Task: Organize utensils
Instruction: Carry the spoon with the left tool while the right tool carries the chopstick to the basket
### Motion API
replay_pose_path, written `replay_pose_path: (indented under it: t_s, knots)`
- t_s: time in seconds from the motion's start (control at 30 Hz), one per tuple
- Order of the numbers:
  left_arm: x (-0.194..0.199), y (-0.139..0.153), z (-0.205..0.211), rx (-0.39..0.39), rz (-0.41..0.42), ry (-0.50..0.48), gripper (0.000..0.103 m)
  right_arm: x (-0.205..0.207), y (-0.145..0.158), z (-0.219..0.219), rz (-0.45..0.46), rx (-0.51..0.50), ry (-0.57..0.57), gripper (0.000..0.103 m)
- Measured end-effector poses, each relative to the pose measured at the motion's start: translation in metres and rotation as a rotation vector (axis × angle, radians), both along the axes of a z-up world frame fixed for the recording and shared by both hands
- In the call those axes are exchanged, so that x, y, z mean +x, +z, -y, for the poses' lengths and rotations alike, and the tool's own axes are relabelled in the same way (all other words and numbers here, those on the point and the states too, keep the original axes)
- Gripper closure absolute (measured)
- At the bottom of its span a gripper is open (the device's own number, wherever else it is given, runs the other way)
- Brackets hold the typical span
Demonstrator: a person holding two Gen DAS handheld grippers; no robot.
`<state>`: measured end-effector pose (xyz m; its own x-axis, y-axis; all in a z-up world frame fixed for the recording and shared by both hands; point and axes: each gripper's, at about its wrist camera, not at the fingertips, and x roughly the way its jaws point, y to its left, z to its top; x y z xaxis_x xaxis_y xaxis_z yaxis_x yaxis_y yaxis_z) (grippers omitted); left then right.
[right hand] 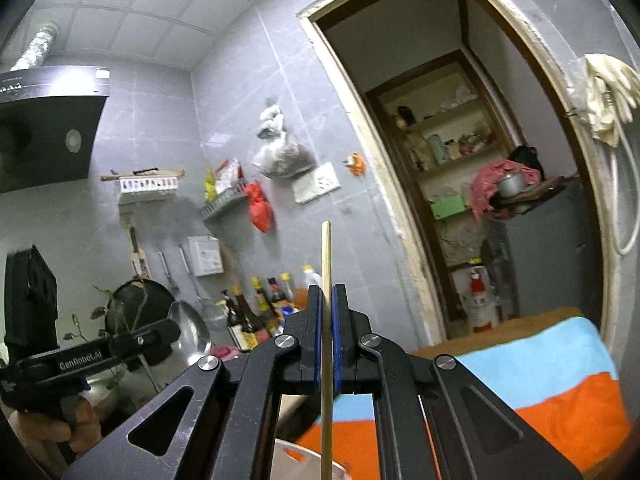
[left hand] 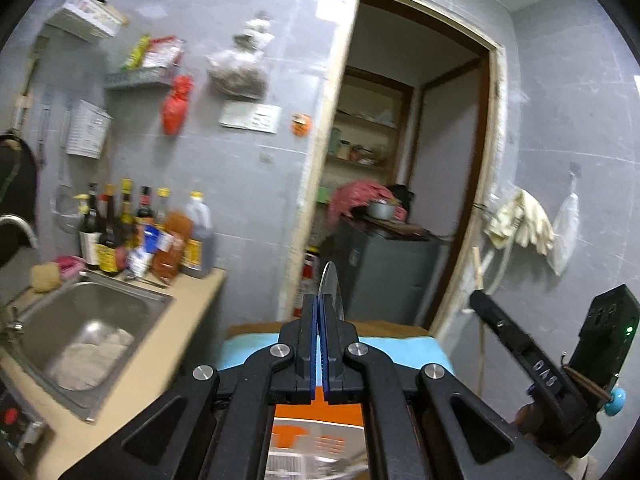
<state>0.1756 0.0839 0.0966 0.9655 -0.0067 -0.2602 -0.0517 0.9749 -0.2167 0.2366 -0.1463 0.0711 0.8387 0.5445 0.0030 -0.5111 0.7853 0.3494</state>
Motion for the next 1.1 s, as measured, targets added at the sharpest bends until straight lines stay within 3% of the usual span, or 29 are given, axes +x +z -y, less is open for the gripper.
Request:
replay_pose_path:
  t_s: [0.23, 0.47, 0.83, 1.1]
  knots:
    - [-0.007, -0.008, -0.053, 0.040, 0.006, 0.155, 0.101, 0.007, -0.007, -0.037, 0.015, 0.050, 0.017, 0.099]
    - [0.002, -0.033, -0.071, 0.064, -0.019, 0.234, 0.101, 0.007, -0.036, -0.058, -0.004, 0.090, -0.007, 0.099]
    - [0.016, -0.066, -0.054, 0.150, -0.020, 0.230, 0.101, 0.007, -0.068, -0.065, 0.045, 0.113, -0.099, 0.099]
    - [0.017, -0.071, -0.046, 0.175, -0.003, 0.230, 0.101, 0.007, -0.067, -0.070, 0.072, 0.086, -0.137, 0.099]
